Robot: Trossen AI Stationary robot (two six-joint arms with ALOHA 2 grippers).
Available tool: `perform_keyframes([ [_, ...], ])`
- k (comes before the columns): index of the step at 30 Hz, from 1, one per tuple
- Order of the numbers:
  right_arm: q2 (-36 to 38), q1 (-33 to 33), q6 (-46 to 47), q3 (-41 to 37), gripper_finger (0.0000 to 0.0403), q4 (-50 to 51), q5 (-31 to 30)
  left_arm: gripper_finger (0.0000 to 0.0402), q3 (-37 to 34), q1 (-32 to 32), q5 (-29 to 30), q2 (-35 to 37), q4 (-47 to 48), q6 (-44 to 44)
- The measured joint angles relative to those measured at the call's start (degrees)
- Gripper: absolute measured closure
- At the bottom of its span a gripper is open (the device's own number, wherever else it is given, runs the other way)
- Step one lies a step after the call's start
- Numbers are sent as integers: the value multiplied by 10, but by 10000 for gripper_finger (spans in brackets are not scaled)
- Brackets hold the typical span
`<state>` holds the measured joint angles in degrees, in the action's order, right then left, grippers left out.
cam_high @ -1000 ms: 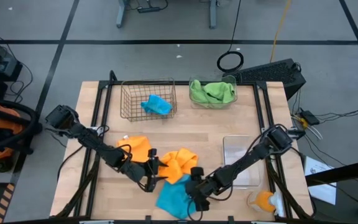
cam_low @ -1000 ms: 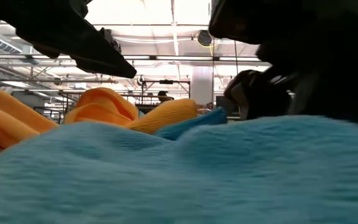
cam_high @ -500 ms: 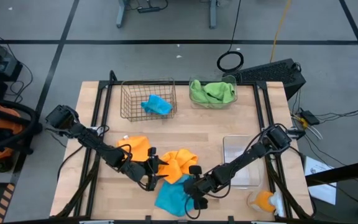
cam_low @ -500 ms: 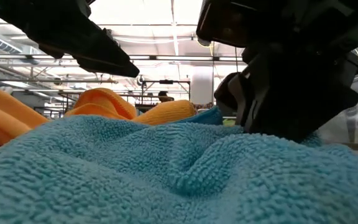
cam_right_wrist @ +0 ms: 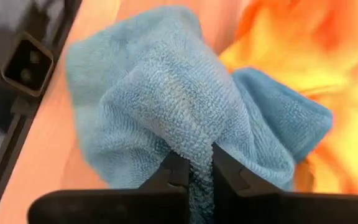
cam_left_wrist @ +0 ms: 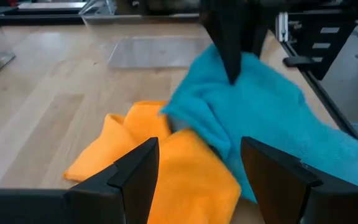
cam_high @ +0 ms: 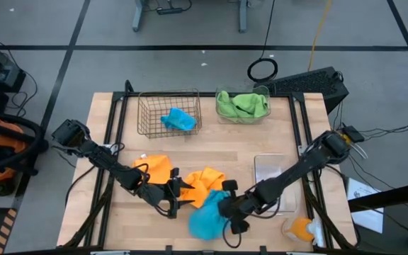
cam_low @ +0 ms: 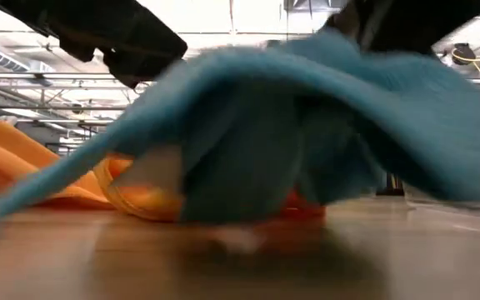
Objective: Sort microfiber towel by color & place in baskets
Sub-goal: Put the blue microfiber towel into the wire basket
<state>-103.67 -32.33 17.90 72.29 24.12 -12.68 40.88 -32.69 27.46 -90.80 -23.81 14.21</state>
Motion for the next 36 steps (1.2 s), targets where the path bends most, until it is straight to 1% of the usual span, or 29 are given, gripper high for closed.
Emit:
perform_keyframes([
  [5,43,-1,-45,1,390,1,-44,169,0,0,0,0,-24,0],
  [7,58,-1,-66,1,390,1,-71,169,0,0,0,0,-34,-7],
  [10,79,-1,-97,1,390,0,-119,169,0,0,0,0,-73,-40],
  [13,92,0,-123,1,390,-1,-164,169,0,0,0,0,-133,-88],
  [18,98,1,-151,2,390,-3,-216,169,0,1,0,0,-212,-148],
  [22,98,1,-143,2,390,8,-242,169,0,9,0,0,-234,-163],
  [27,98,1,-127,2,390,11,-250,168,0,25,0,-1,-233,-143],
  [32,98,1,-117,1,389,9,-251,168,0,28,-37,-1,-232,-130],
  [36,98,2,-116,1,389,10,-264,168,0,27,-39,-1,-232,-130],
])
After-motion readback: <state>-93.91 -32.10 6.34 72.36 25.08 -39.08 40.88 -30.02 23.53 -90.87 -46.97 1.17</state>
